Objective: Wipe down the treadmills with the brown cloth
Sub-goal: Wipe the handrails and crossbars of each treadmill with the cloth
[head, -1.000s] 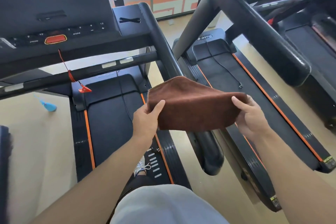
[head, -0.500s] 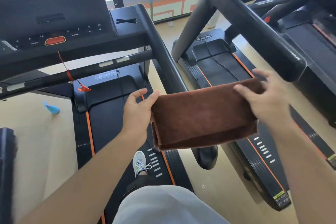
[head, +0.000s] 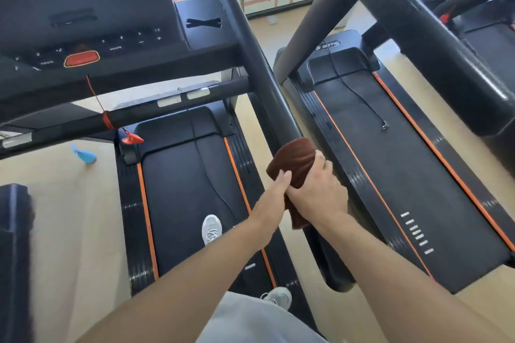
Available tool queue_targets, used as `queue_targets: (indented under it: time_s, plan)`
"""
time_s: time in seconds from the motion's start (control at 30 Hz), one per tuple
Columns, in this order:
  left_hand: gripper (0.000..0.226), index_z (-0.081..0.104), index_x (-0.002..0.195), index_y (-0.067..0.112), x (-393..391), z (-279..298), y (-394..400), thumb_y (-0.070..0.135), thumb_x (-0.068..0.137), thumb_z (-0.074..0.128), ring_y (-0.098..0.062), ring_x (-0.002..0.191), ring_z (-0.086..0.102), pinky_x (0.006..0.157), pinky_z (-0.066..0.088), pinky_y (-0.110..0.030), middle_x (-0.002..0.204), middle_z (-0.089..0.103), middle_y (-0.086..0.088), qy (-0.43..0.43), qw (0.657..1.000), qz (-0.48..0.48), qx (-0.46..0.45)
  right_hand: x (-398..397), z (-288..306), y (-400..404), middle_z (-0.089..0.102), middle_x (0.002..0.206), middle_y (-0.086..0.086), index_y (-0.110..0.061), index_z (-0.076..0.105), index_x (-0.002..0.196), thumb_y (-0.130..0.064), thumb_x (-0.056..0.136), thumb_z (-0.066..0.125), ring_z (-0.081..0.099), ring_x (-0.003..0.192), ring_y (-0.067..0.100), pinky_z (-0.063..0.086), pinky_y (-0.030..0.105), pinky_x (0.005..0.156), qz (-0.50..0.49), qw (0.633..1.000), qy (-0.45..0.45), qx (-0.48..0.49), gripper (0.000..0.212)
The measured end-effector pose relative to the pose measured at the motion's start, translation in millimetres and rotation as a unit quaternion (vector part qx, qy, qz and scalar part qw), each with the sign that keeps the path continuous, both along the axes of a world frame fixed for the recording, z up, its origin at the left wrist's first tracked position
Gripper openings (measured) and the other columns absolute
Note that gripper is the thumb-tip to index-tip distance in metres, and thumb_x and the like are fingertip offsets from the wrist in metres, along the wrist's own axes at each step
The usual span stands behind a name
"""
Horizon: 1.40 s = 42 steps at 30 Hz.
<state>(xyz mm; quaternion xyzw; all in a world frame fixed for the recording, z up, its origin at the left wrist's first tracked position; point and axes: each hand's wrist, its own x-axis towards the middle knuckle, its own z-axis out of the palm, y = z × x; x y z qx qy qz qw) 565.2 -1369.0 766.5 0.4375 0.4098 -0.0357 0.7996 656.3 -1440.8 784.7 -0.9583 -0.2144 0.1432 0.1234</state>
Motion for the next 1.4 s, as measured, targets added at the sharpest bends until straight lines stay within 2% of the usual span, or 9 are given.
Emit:
queue_targets:
  time_s: [0.17, 0.3, 0.4, 0.67, 0.83, 0.97, 1.13, 1.27, 1.4]
  plan:
    - [0.028, 0.073, 0.107, 0.034, 30.2, 20.8, 81.1, 0.048, 0.104, 0.050, -0.009, 0.112, 0.067, 0.110, 0.048, -0.044, 0.112, 0.076, 0.010, -0.030, 0.992, 0.031, 0.115, 44.7, -2.2, 70.7, 0.054, 0.137, 0.007, -0.018, 0.022, 0.153, -0.075, 0.083, 0.059, 0.065, 0.113, 0.032, 0.053, 0.048, 0.091, 0.015, 0.999, 0.001, 0.041, 0.097]
    - [0.027, 0.069, 0.126, 0.024, 53.2, 46.3, 168.1, 0.031, 0.108, 0.050, 0.000, 0.112, 0.064, 0.101, 0.049, -0.024, 0.117, 0.071, 0.012, -0.073, 0.948, 0.076, 0.300, 86.5, 2.4, 151.7, 0.053, 0.137, 0.007, -0.021, 0.025, 0.154, -0.076, 0.091, 0.047, 0.063, 0.115, 0.036, 0.047, 0.049, 0.094, 0.021, 0.998, -0.001, 0.055, 0.087]
    - [0.021, 0.070, 0.119, 0.017, 69.5, 58.0, 241.4, 0.024, 0.106, 0.054, 0.006, 0.103, 0.064, 0.088, 0.046, -0.013, 0.110, 0.071, 0.011, -0.090, 0.913, 0.070, 0.392, 112.8, 5.8, 209.3, 0.051, 0.141, 0.008, -0.022, 0.025, 0.155, -0.074, 0.094, 0.043, 0.061, 0.118, 0.037, 0.045, 0.049, 0.096, 0.017, 0.998, -0.001, 0.063, 0.082]
    - [0.029, 0.064, 0.127, 0.018, 131.3, 67.3, 402.6, 0.013, 0.099, 0.057, -0.016, 0.125, 0.053, 0.108, 0.043, -0.035, 0.130, 0.063, 0.002, -0.072, 0.768, -0.064, 0.633, 162.0, 7.6, 281.9, 0.042, 0.157, 0.000, -0.035, 0.023, 0.158, -0.069, 0.099, 0.038, 0.053, 0.132, 0.037, 0.041, 0.048, 0.106, 0.005, 0.995, 0.065, 0.080, 0.069]
    - [0.042, 0.052, 0.143, 0.007, 152.5, 42.3, 424.3, 0.010, 0.101, 0.055, -0.028, 0.149, 0.035, 0.126, 0.023, -0.044, 0.147, 0.054, -0.009, -0.074, 0.685, -0.125, 0.714, 176.8, 8.6, 320.3, 0.047, 0.153, -0.003, -0.037, 0.029, 0.156, -0.070, 0.100, 0.033, 0.053, 0.133, 0.031, 0.044, 0.050, 0.106, -0.009, 0.994, 0.046, 0.103, 0.065]
    - [0.051, 0.036, 0.154, 0.004, 152.7, 33.6, 423.2, 0.011, 0.104, 0.047, -0.026, 0.155, 0.023, 0.129, 0.012, -0.042, 0.157, 0.043, -0.010, -0.071, 0.670, -0.103, 0.732, 186.2, 10.4, 359.9, 0.024, 0.167, 0.004, -0.031, 0.015, 0.163, -0.063, 0.104, 0.031, 0.030, 0.148, 0.030, 0.041, 0.051, 0.105, 0.077, 0.994, -0.028, 0.066, 0.069]
    - [0.057, 0.022, 0.159, 0.006, 160.6, 33.5, 419.4, 0.014, 0.107, 0.042, -0.022, 0.158, 0.015, 0.129, 0.011, -0.044, 0.165, 0.031, -0.010, -0.026, 0.696, -0.021, 0.718, 227.7, 10.5, 433.5, 0.004, 0.172, 0.007, -0.030, 0.003, 0.165, -0.064, 0.104, 0.029, 0.020, 0.152, 0.038, 0.035, 0.057, 0.113, 0.143, 0.989, -0.015, 0.037, 0.075]
    - [0.057, 0.021, 0.160, 0.006, 162.7, 32.9, 417.8, 0.017, 0.108, 0.043, -0.022, 0.158, 0.017, 0.127, 0.019, -0.050, 0.165, 0.029, -0.010, -0.032, 0.709, 0.011, 0.704, 260.6, 9.4, 483.4, 0.020, 0.168, 0.007, -0.030, 0.019, 0.161, -0.066, 0.103, 0.026, 0.028, 0.148, 0.038, 0.037, 0.059, 0.111, 0.166, 0.985, -0.017, 0.046, 0.069]
    - [0.058, 0.026, 0.158, 0.001, 162.7, 31.3, 417.4, 0.028, 0.109, 0.042, -0.023, 0.156, 0.023, 0.122, 0.028, -0.056, 0.163, 0.033, -0.011, -0.050, 0.730, 0.039, 0.681, 280.0, 16.5, 520.3, 0.057, 0.138, 0.010, -0.022, 0.055, 0.135, -0.066, 0.102, 0.027, 0.049, 0.128, 0.036, 0.043, 0.051, 0.100, 0.196, 0.979, -0.028, 0.041, 0.062]
